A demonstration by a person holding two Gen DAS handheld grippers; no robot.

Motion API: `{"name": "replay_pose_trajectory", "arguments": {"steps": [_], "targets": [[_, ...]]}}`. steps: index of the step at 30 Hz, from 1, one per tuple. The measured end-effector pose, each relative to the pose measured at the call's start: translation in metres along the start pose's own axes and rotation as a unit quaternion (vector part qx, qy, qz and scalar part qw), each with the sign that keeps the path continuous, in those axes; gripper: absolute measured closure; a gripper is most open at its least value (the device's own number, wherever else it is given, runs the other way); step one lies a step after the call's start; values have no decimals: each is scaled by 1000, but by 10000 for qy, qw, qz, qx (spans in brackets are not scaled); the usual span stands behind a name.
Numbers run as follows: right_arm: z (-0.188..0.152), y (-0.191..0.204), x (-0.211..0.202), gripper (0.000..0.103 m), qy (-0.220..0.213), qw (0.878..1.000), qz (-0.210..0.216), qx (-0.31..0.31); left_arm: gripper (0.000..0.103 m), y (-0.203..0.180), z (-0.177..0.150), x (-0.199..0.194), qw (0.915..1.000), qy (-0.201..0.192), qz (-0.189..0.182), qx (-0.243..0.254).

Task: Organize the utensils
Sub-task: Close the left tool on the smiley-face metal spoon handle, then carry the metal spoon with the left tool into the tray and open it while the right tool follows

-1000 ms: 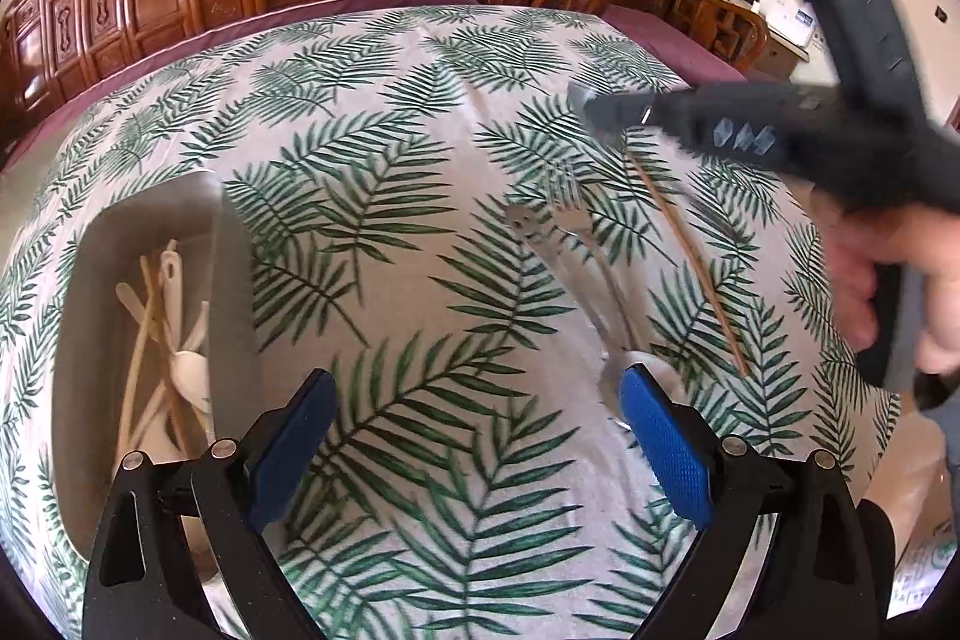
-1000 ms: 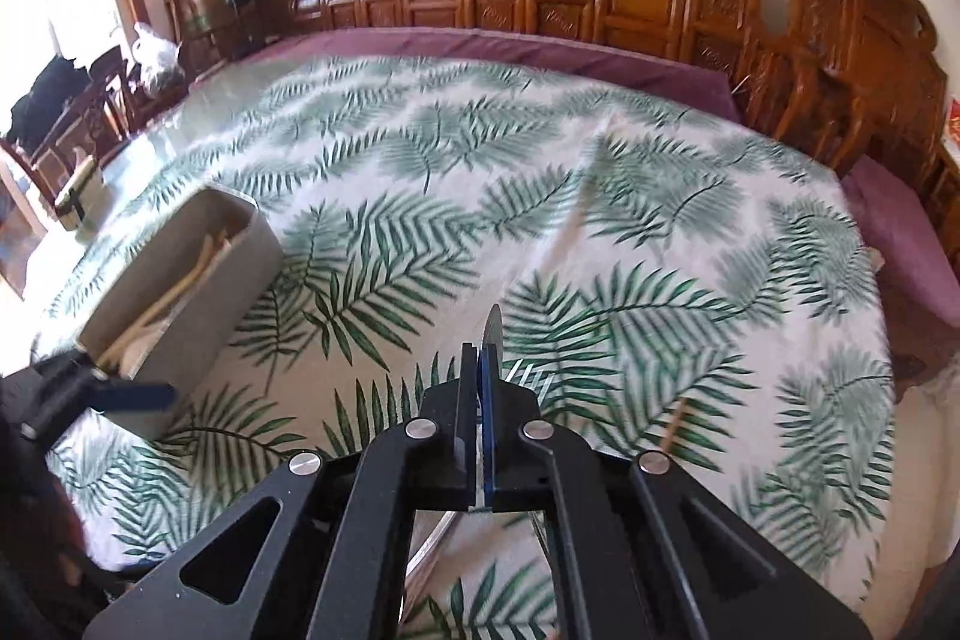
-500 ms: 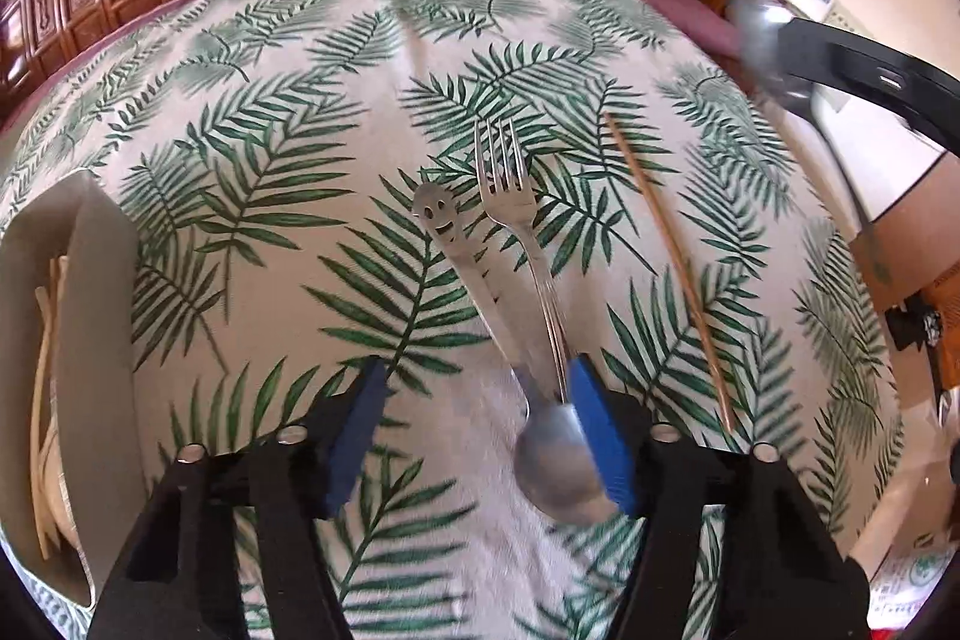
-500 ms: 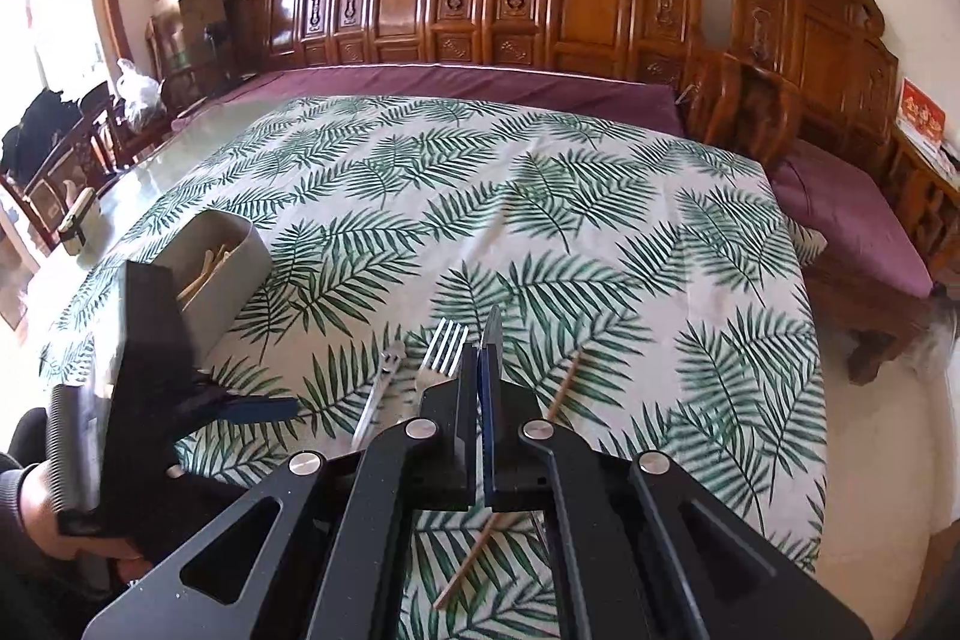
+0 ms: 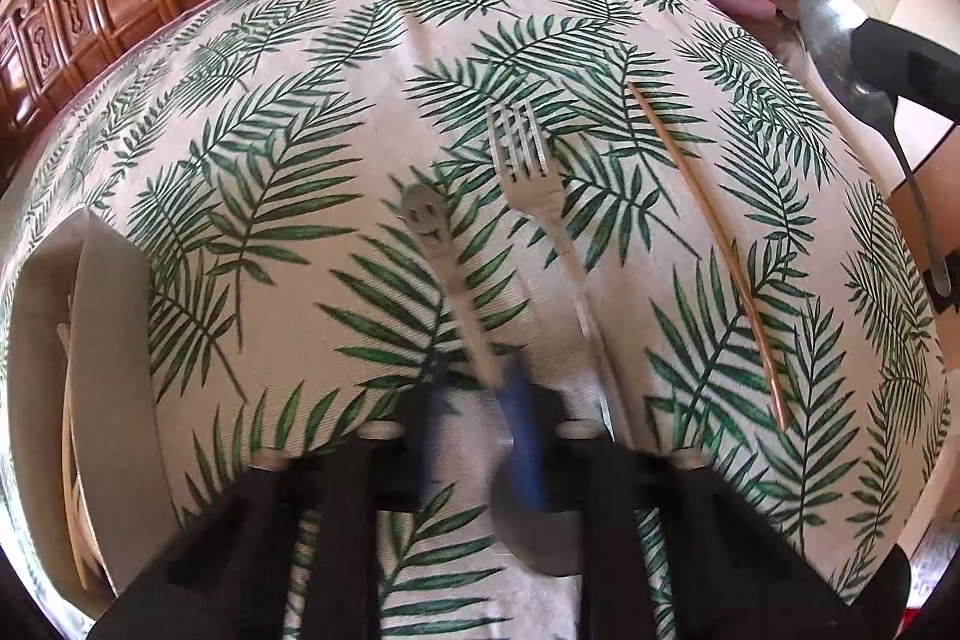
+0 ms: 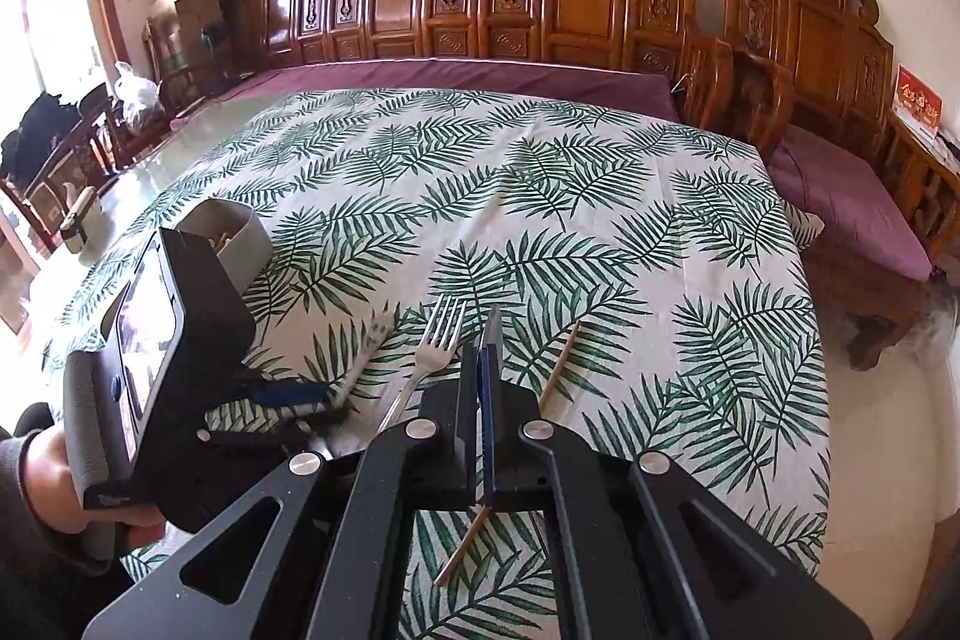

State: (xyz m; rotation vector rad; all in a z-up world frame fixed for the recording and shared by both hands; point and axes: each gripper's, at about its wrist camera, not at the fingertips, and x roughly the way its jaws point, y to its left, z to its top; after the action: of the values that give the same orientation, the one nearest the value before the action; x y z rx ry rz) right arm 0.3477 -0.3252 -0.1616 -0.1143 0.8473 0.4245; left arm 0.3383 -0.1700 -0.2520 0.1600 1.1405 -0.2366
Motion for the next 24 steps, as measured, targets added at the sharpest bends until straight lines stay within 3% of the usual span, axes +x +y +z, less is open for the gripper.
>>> {"name": "replay_pose_trajectory", "arguments": {"steps": [11, 24], "targets": [[-1, 31, -9, 101, 17, 9999, 139, -34, 98, 31, -17, -17, 9997, -67, -223, -97], [23, 106, -22, 101, -202, 9985, 416, -276, 98, 81, -30, -107, 9962, -806, -222, -254]]}}
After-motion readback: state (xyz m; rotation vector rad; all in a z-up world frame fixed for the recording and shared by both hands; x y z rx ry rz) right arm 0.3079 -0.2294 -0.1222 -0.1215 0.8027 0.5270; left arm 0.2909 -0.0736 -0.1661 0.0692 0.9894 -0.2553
